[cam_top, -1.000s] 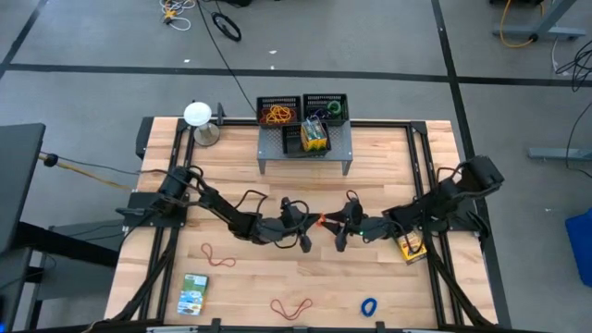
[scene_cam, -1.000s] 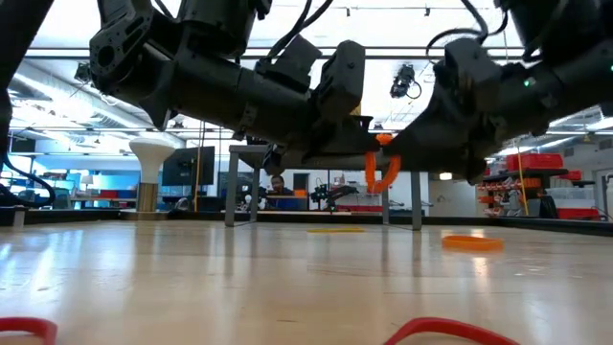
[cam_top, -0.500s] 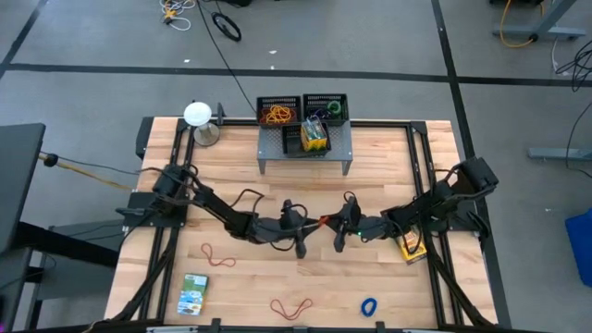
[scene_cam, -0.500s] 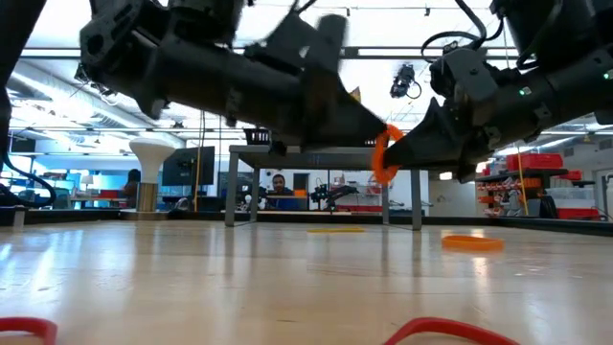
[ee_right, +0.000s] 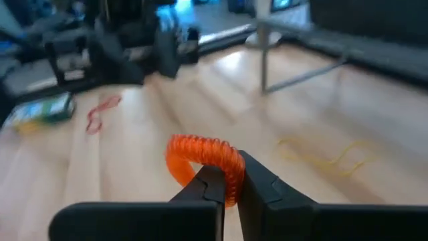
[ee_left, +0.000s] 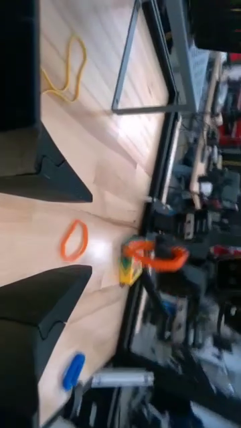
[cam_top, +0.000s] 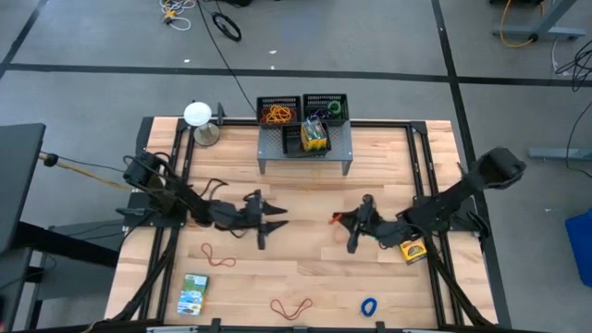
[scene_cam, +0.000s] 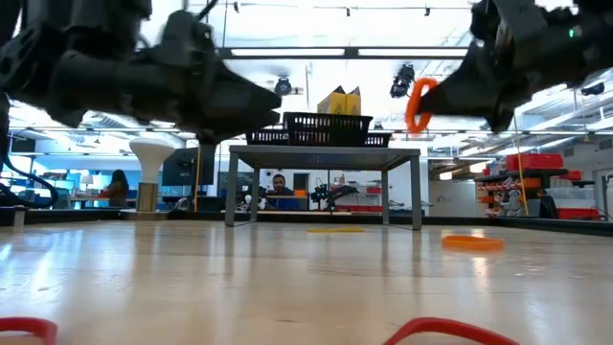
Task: Pick & Place Office Desk Supplies
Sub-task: Put the orange spring keychain into the top right black basket on the shelf
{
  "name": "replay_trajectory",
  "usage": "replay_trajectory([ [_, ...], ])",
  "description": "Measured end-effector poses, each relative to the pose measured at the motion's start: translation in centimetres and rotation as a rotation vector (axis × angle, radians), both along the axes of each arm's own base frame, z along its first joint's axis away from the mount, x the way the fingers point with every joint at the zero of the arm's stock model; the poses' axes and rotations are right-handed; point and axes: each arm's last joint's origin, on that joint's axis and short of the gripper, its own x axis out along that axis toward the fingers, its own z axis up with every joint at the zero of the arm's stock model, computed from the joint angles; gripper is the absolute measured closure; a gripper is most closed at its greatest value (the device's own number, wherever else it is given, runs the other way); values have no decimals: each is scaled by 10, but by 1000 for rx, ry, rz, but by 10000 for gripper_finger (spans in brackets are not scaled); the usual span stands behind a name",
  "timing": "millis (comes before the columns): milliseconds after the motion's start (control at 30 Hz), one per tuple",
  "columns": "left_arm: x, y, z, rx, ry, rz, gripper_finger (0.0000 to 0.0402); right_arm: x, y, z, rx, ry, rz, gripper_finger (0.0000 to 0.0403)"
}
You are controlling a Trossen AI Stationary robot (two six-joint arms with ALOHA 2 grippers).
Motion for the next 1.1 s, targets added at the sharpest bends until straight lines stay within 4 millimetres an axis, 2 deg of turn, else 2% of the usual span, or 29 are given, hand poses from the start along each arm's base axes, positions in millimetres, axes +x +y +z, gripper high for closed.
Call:
replay_trajectory([
  [133, -20, 5, -4, -8, -54, -56, 236, -10, -15, 28, -34, -52, -63, 386],
  [267, -32, 9, -4, -10, -90, -57, 243, -23, -48, 64, -61, -121, -165, 387],
  [467, -31, 10, -8, 2, -57, -29, 255, -31, -116, 129, -121, -78, -406, 387],
  [567, -28, 9, -6, 12, -71, -29, 257, -27, -157, 159, -108, -70, -442, 387],
  [633, -26, 8, -5, 23, -71, -28, 257, -23, -186, 172, -77, -48, -448, 387],
  [733, -22, 7, -3, 34, -79, -26, 257, -10, -230, 178, 12, 30, -446, 382],
  [867, -18, 6, 0, 37, -91, -24, 257, 13, -281, 167, 126, 165, -414, 381],
  [1000, -15, 5, 2, 44, -96, -23, 257, 34, -318, 160, 165, 213, -389, 384],
  [1100, -15, 5, 2, 44, -91, -23, 257, 46, -337, 153, 206, 241, -371, 384],
])
